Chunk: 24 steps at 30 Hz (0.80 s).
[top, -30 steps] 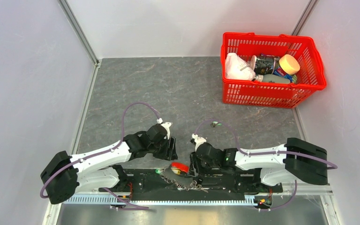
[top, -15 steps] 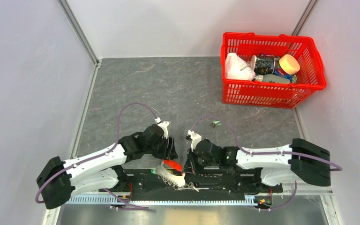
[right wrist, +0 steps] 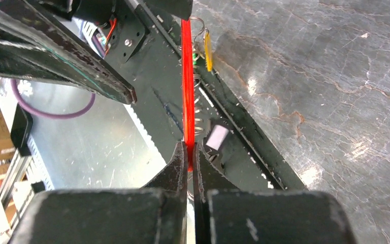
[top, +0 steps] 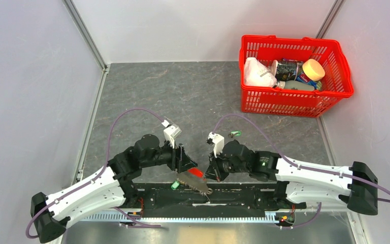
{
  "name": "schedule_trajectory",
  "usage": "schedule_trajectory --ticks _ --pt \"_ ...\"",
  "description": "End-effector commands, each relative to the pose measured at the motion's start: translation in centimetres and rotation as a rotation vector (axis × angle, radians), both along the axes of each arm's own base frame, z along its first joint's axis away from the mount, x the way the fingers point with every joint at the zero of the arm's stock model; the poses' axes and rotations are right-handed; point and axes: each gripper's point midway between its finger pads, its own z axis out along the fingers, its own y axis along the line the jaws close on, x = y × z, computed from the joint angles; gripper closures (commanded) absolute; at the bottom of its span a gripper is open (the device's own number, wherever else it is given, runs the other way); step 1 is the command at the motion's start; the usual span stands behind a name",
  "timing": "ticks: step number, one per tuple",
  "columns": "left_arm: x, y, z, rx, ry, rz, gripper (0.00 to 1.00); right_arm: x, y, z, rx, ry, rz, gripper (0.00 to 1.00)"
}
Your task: Put the keys on the keyring
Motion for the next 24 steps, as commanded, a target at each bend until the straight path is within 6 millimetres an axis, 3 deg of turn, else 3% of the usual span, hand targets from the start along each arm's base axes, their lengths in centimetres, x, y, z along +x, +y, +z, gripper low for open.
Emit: schedule_trajectory --ticks 1,5,13,18,24 --pt "-0.8 -1.4 5.9 -0.144 -0.197 -0.152 0.34 -1.4 0.5 5.5 0.114 -0.039 0.140 1.00" --pt "-1.7 -1.7 8.1 -0.198 -0.250 -0.220 0.34 -2.8 -0.3 8.6 0.162 -0.058 0.233 1.00" --pt "-5.5 -1.9 11.8 -0.316 -0.310 -0.445 0.34 -4.6 -1.6 13.5 0.228 -0.097 0.351 1.00" --pt "-7.9 -1.6 13.4 -0.365 -0.310 -0.590 0.34 -4.7 -2.2 15.2 0.228 -0.138 0.378 1.00" --pt "-9.6 -1.3 13.6 -0.355 -0.256 -0.713 0.35 -4.4 -2.5 16.5 0.222 -0.184 0.380 1.00"
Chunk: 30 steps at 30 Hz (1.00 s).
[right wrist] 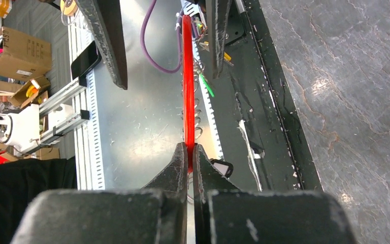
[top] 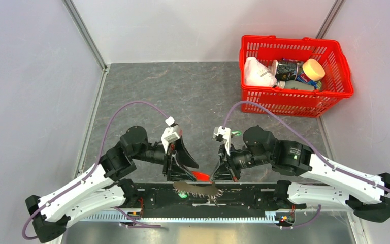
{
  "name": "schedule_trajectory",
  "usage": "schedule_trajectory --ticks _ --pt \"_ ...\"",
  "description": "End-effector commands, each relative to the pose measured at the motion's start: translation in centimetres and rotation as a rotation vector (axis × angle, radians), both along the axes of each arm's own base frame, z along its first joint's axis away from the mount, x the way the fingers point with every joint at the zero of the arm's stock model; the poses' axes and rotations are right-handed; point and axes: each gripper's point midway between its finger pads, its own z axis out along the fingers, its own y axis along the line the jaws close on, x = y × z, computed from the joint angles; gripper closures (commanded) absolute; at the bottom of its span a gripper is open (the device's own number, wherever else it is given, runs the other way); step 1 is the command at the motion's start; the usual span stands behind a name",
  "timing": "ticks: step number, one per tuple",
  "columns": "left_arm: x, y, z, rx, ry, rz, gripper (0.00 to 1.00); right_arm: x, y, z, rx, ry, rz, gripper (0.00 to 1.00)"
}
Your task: Put the keys on the keyring
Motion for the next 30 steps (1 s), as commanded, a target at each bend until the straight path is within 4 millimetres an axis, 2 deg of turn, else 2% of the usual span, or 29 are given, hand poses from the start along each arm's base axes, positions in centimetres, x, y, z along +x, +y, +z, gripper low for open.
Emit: schedule_trajectory --ticks 1,5,9,11,13,17,28,29,30 --pt "-2.2 0.5 1.4 -0.019 -0.033 -0.161 0.35 0.0 -0.2 3.1 0.063 -0.065 0.032 1.00" --pt "-2.3 0.5 0.6 0.026 -0.006 -0.188 0.37 -0.1 -0.1 4.2 0.076 -0.079 0.040 1.00" --pt "-2.4 0.5 0.9 0.020 -0.016 -0.191 0.39 0.1 -0.1 4.8 0.077 -0.096 0.044 1.00" --pt "-2.4 0.5 1.1 0.014 -0.025 -0.195 0.44 0.1 0.0 4.8 0.068 -0.097 0.049 1.00" --pt "-2.3 0.5 1.3 0.011 -0.034 -0.192 0.57 0.2 0.2 4.9 0.064 -0.100 0.053 1.00" --pt "-1.5 0.3 1.8 -0.001 -0.063 -0.141 0.97 0.3 0.2 5.2 0.063 -0.115 0.056 1.00" --pt "-0.1 0.2 6.0 -0.140 -0.118 0.002 0.98 2.2 -1.4 8.6 0.083 -0.239 -0.047 1.00" --pt "0.2 0.2 6.3 -0.147 -0.121 0.024 0.98 2.6 -1.6 9.0 0.087 -0.259 -0.069 0.96" --pt "0.5 0.2 6.6 -0.151 -0.122 0.042 0.98 2.9 -1.9 9.5 0.096 -0.276 -0.092 0.89"
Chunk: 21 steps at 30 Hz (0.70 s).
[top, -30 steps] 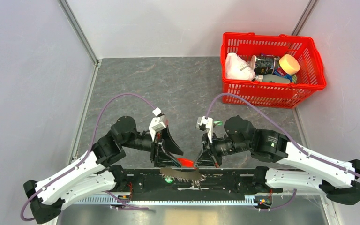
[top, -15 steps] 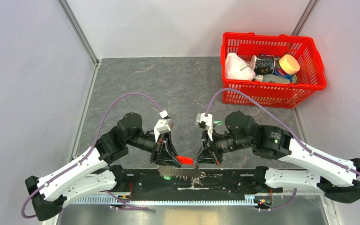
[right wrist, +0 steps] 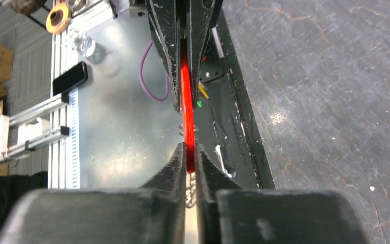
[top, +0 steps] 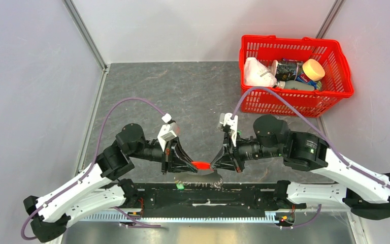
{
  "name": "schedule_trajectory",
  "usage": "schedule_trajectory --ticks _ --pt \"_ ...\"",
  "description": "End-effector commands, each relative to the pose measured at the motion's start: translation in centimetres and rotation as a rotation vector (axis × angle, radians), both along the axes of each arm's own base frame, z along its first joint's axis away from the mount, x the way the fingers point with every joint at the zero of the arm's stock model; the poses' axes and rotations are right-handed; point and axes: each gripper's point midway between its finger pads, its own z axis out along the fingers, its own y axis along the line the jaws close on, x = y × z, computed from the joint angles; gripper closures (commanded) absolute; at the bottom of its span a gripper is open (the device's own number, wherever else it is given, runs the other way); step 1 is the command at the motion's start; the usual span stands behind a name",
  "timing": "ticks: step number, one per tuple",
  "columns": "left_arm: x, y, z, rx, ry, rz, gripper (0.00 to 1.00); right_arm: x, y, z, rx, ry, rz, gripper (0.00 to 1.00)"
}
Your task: Put the keys on the keyring
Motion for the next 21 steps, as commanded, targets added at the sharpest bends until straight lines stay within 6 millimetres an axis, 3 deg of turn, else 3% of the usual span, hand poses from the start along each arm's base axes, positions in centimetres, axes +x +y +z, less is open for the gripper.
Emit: schedule_trajectory --ticks 1,4,6,11,18,21 --pt "1.1 0.1 4.6 -0.122 -0.053 0.095 0.98 1.8 -2.0 3.6 0.060 -0.113 -0.117 0.76" --pt "1.9 0.1 5.5 -0.140 -0.067 0.148 0.98 2.7 -3.3 5.5 0.108 -0.166 -0.191 0.50" --pt "2.6 0.1 6.0 -0.146 -0.086 0.186 0.98 3.3 -4.5 6.7 0.139 -0.203 -0.244 0.44" --pt "4.9 -0.1 6.5 -0.136 -0.137 0.300 0.98 4.8 -6.4 7.1 0.139 -0.267 -0.352 0.39" --pt "8.3 -0.4 6.6 -0.098 -0.181 0.448 0.98 6.9 -6.1 3.4 0.028 -0.281 -0.437 0.38" --pt "9.2 -0.6 6.7 -0.085 -0.187 0.479 0.98 7.1 -5.9 2.8 0.029 -0.274 -0.445 0.39"
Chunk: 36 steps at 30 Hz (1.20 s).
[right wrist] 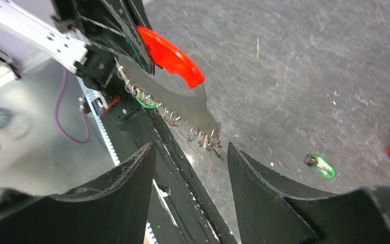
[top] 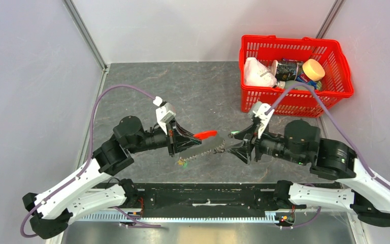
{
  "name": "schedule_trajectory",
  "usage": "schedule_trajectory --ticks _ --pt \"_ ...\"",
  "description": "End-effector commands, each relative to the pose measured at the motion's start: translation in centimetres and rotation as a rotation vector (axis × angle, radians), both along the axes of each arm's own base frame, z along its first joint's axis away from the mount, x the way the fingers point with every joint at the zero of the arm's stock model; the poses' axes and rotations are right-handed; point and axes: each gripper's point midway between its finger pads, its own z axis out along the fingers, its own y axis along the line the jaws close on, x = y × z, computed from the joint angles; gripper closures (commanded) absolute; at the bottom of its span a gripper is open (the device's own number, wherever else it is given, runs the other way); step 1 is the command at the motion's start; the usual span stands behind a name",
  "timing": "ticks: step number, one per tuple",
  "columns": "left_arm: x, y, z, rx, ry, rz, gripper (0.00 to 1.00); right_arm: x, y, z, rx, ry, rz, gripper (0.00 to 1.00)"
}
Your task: Put the keys on the keyring
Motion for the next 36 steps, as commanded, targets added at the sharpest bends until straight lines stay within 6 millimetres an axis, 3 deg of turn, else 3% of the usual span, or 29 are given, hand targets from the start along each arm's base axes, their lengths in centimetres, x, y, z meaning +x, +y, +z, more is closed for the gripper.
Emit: schedule_trajectory --ticks 1,6,13,25,36 --pt "2.0 0.3 2.8 -0.028 -0.093 0.101 0.98 1.2 0.0 -0.9 -0.011 -0.019 -0.055 0.40" --pt "2.9 0.3 3.0 -0.008 -0.090 0.142 0.98 1.6 -0.8 -0.6 0.020 -0.041 -0.097 0.44" --pt "3.8 0.7 3.8 -0.008 -0.070 0.202 0.98 2.8 -0.6 -2.0 -0.001 -0.021 -0.166 0.52" --pt "4.6 1.7 5.2 -0.034 -0.040 0.284 0.98 3.5 3.0 -2.6 0.015 0.012 -0.134 0.57" --pt "4.6 1.9 6.2 -0.054 -0.026 0.298 0.98 4.7 5.0 -1.8 0.039 0.003 -0.152 0.64"
